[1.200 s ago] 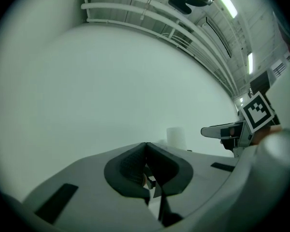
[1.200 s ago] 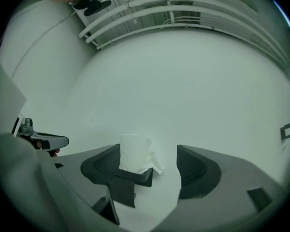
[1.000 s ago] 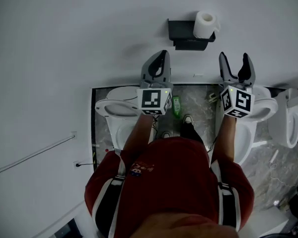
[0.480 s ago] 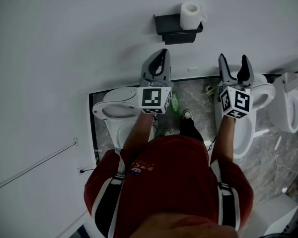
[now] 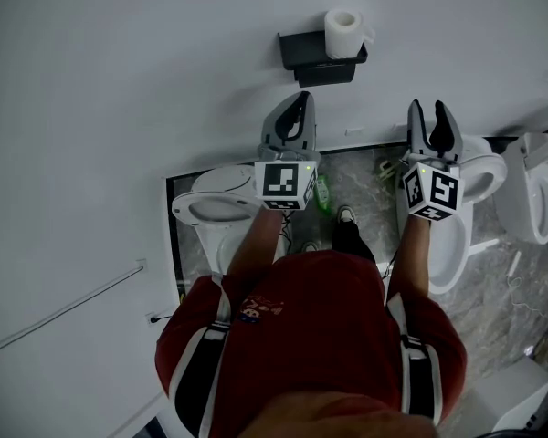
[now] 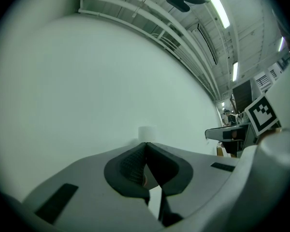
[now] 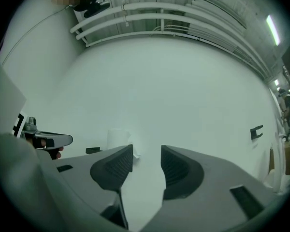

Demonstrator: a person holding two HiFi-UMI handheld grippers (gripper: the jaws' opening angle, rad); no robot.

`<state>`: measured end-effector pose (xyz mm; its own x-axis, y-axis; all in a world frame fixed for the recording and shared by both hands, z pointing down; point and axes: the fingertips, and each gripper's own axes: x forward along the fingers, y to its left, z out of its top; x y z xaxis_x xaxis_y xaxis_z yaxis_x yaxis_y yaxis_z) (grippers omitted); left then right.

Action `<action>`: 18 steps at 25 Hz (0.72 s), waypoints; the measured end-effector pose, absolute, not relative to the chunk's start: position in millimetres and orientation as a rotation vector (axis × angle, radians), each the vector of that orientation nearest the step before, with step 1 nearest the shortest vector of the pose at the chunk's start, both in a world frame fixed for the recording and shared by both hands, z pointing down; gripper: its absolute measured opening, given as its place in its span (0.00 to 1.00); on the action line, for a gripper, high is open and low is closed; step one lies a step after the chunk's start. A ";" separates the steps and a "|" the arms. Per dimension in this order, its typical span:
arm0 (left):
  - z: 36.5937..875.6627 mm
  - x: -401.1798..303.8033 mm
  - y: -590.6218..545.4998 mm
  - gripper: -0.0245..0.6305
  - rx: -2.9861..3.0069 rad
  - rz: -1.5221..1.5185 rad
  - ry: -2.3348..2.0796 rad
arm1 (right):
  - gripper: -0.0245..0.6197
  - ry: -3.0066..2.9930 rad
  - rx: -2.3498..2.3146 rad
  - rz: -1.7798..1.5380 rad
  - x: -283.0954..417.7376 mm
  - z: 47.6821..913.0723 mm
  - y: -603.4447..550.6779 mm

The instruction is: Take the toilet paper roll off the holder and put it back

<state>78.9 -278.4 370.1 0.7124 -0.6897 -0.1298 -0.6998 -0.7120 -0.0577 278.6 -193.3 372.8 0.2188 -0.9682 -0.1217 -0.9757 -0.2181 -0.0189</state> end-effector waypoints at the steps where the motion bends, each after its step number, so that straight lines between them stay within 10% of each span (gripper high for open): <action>1: 369.3 80.6 -278.0 0.07 -2.812 0.151 1.139 | 0.31 1.894 -2.380 0.135 279.8 371.6 -192.4; 7: 371.1 86.9 -277.6 0.07 -2.817 0.147 1.121 | 0.05 1.841 -2.385 0.158 287.6 369.2 -186.4; 18: 368.9 100.9 -274.1 0.07 -2.830 0.161 1.091 | 0.05 1.802 -2.442 0.161 304.4 366.1 -175.9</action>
<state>100.9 -274.1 368.9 0.7369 -0.6621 -0.1360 -0.6732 -0.7372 -0.0584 304.4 -175.9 366.1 0.2929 -0.9450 -0.1454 -0.9559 -0.2932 -0.0198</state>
